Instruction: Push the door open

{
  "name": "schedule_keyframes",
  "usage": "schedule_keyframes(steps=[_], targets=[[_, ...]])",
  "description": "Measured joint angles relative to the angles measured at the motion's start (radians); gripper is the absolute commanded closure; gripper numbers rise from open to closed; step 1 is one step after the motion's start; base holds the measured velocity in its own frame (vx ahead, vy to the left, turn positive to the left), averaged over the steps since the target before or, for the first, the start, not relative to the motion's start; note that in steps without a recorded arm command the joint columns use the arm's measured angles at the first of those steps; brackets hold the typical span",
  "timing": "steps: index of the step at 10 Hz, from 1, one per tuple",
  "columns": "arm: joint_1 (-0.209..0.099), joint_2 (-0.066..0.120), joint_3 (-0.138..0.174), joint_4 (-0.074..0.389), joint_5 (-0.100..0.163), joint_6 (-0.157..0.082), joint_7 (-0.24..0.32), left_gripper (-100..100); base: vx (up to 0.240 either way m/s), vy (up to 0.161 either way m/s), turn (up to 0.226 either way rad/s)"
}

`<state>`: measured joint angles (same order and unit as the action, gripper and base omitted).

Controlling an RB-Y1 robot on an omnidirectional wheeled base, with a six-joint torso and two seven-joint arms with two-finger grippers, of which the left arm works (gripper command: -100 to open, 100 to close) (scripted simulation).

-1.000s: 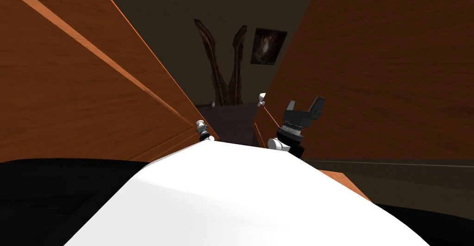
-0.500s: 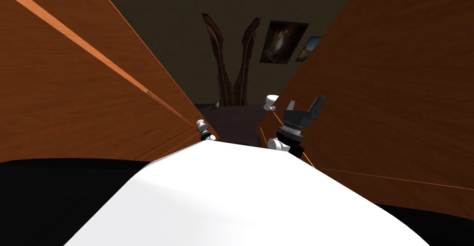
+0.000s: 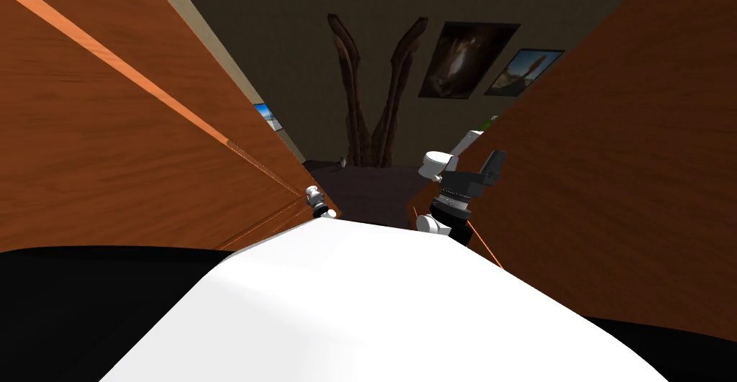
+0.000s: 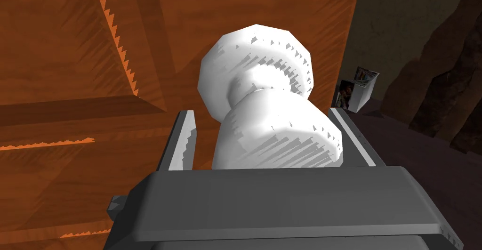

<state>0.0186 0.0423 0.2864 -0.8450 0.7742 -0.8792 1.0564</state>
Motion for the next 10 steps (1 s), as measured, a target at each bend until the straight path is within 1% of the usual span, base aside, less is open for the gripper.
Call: schedule_keyframes(steps=[1, 2, 4, 6, 7, 9, 10], targets=[[-0.002, -0.011, 0.009, -0.004, -0.006, -0.001, -0.006, 100, 0.146, 0.053, 0.107], [-0.01, -0.013, 0.017, 0.006, -0.01, -0.006, -0.006, 100, 0.189, 0.066, 0.169], [-0.008, -0.029, 0.032, 0.007, -0.02, -0.01, -0.007, 100, 0.167, 0.058, 0.158], [-0.011, -0.049, 0.05, 0.0, -0.03, -0.012, -0.018, 100, 0.227, 0.033, 0.153], [-0.003, -0.063, 0.058, -0.012, -0.035, -0.011, -0.024, 100, 0.241, 0.048, 0.143], [-0.008, -0.076, 0.077, -0.004, -0.042, -0.019, -0.026, 100, 0.238, 0.04, 0.143], [-0.004, -0.085, 0.087, -0.01, -0.045, -0.023, -0.029, 100, 0.098, 0.019, 0.039]])
